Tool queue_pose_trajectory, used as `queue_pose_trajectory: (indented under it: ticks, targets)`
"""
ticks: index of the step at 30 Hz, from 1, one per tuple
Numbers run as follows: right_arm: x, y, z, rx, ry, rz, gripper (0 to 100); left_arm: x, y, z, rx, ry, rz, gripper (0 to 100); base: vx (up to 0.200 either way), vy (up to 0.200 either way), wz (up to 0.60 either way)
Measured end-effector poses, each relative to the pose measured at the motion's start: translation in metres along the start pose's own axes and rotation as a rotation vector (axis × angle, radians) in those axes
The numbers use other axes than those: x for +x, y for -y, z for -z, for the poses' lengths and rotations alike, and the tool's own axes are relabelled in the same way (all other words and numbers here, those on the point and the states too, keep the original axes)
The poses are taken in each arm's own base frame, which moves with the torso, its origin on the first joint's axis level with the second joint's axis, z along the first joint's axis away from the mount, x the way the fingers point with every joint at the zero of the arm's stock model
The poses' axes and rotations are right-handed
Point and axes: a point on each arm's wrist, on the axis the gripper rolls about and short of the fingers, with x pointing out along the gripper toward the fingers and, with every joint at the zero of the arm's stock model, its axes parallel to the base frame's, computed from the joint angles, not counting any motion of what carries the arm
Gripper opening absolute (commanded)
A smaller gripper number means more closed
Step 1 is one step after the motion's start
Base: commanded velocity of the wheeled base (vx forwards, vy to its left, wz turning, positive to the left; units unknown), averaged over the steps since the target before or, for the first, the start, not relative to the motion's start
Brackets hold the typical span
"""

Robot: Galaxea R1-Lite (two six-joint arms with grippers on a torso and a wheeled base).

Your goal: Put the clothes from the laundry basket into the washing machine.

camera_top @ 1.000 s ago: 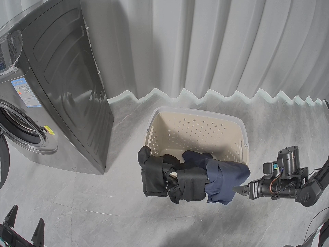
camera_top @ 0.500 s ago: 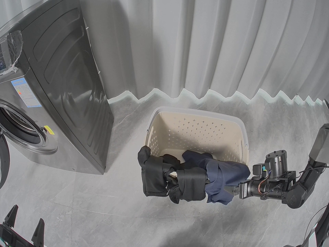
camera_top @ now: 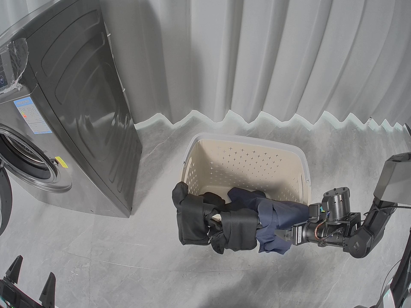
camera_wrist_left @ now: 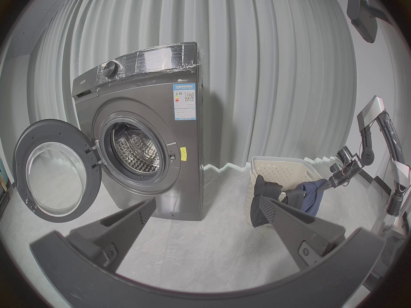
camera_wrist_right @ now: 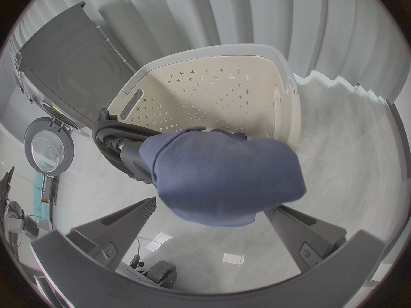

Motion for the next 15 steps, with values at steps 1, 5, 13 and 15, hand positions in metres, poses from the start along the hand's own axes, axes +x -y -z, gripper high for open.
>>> queue_pose_trajectory:
  ticks: [1, 5, 13, 15]
  targets:
    - [0.0013, 0.0001, -0.0002, -0.001, 0.004, 0.003, 100, 0.0000, 0.0000, 0.0000, 0.000, 0.000, 0.000, 100, 0.000, 0.000, 0.00]
    - [0.0055, 0.0004, -0.0007, -0.003, 0.012, 0.007, 100, 0.0000, 0.0000, 0.0000, 0.000, 0.000, 0.000, 100, 0.000, 0.000, 0.00]
    - [0.0106, 0.0002, -0.0038, -0.002, 0.023, 0.005, 100, 0.0000, 0.0000, 0.0000, 0.000, 0.000, 0.000, 100, 0.000, 0.000, 0.00]
    - [0.0109, 0.0002, -0.0040, -0.001, 0.023, 0.005, 0, 0.0000, 0.0000, 0.0000, 0.000, 0.000, 0.000, 100, 0.000, 0.000, 0.00]
